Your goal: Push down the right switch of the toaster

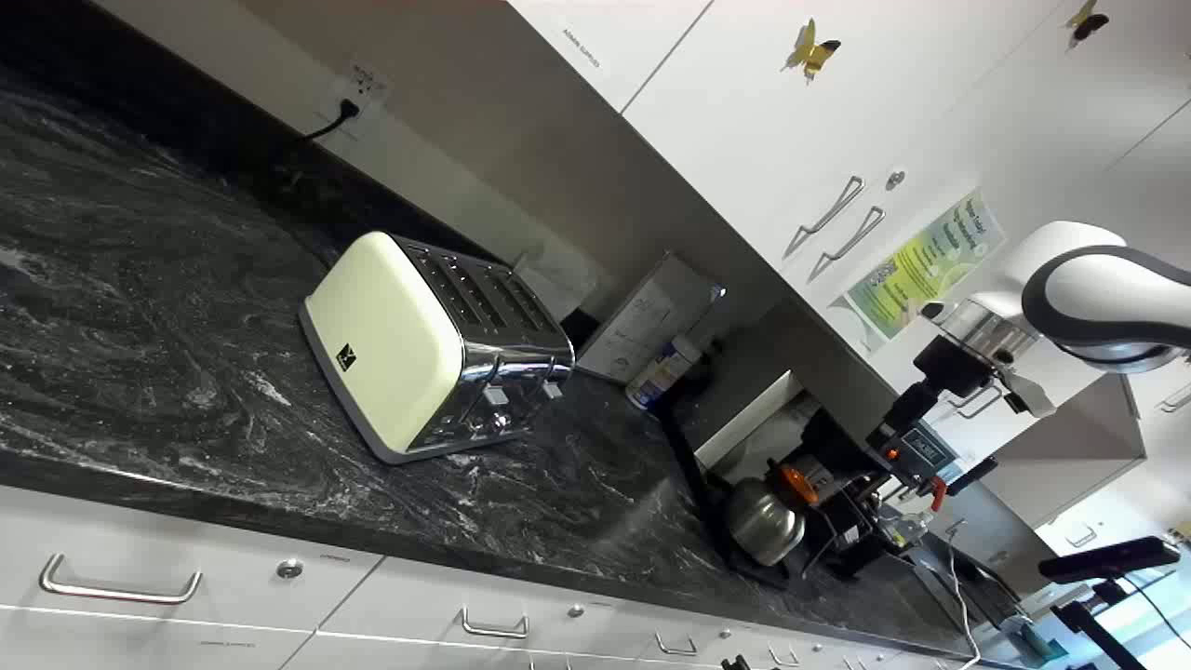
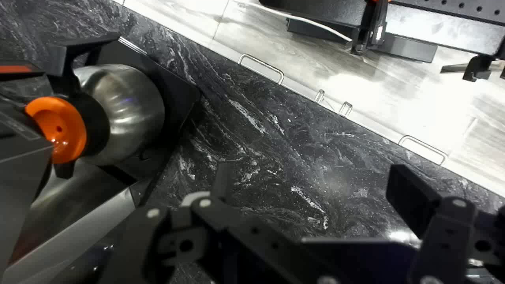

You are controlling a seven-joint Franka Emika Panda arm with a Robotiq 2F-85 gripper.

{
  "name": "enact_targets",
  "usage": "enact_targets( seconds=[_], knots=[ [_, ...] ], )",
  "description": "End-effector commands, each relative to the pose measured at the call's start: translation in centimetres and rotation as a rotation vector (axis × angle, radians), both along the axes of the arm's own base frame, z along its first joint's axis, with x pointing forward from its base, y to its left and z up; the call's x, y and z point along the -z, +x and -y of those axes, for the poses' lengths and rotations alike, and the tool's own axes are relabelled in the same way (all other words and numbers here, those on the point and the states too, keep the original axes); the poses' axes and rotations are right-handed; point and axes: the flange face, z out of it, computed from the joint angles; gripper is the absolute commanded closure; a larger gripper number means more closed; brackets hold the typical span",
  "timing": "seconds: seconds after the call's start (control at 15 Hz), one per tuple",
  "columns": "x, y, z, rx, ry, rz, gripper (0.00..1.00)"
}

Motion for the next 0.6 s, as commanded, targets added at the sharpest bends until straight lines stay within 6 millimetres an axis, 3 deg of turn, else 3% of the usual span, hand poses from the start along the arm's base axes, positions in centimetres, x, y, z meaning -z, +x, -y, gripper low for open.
enact_targets(
  seconds=[0.0,0.33,0.53],
  knots=[
    [-0.1,0.0,0.0,0.0,0.0,-0.001,0.0],
    [-0.1,0.0,0.0,0.0,0.0,-0.001,0.0],
    [-0.3,1.0,-2.1,-0.068,0.011,0.063,0.0]
  ],
)
